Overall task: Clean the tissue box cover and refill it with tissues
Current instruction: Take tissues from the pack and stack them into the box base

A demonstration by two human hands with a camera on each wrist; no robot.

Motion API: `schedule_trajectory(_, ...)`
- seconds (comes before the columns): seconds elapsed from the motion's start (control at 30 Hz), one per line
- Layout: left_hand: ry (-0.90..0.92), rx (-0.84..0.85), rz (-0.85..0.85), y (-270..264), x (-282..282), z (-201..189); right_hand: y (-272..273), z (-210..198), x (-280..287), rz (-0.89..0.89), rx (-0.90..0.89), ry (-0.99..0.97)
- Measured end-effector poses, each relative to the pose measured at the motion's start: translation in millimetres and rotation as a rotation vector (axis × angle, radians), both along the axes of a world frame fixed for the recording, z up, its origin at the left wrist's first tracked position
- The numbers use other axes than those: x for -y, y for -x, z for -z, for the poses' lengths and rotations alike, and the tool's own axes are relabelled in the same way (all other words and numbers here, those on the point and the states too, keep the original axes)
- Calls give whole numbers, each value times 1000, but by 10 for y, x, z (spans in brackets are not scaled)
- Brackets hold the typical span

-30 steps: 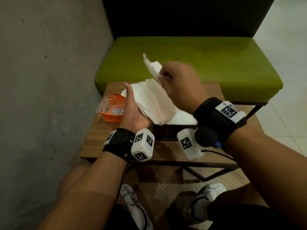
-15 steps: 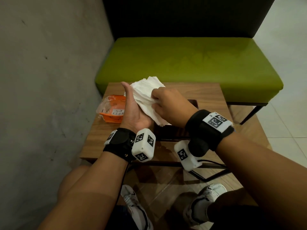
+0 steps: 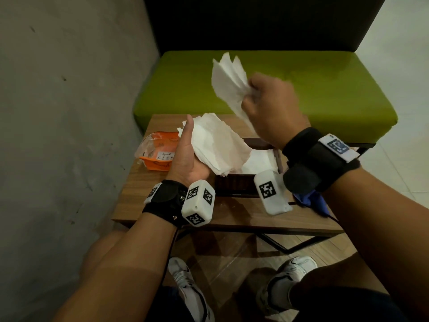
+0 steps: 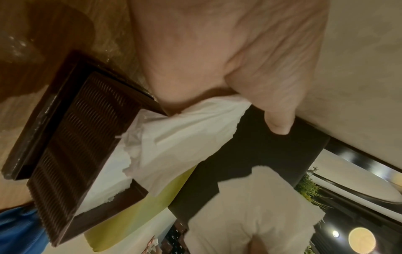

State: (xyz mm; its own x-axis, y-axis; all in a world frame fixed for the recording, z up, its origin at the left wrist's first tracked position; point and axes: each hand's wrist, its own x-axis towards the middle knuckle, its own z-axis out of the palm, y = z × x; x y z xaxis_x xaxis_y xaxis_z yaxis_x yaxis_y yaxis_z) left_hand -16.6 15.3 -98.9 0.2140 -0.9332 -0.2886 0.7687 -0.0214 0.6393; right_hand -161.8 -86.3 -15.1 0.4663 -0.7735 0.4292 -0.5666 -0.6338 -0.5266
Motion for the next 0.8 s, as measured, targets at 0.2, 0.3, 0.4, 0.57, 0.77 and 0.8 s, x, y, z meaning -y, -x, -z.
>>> schedule_trajectory(0.2, -34, -5, -100, 27, 55, -15, -139, 172, -272, -121, -267, 135)
schedule_trajectory(0.3, -61, -26, -121, 33, 87, -33, -205, 422, -413, -256, -431, 31)
schedule_trajectory(0.4, -75, -36, -134, 12, 101, -28, -202, 470, -447, -281, -369, -12)
schedule_trajectory(0.57, -65, -35, -137, -5, 134, -12, -181, 437, -432, -292, -285, -23)
schedule_trajectory(0.77, -51, -33, -165, 15, 143, -16, -145, 486, -393, -294, -248, -99)
schedule_trajectory(0.8, -47, -35, -165, 16, 131, -14, -134, 491, -374, -290, -241, -114)
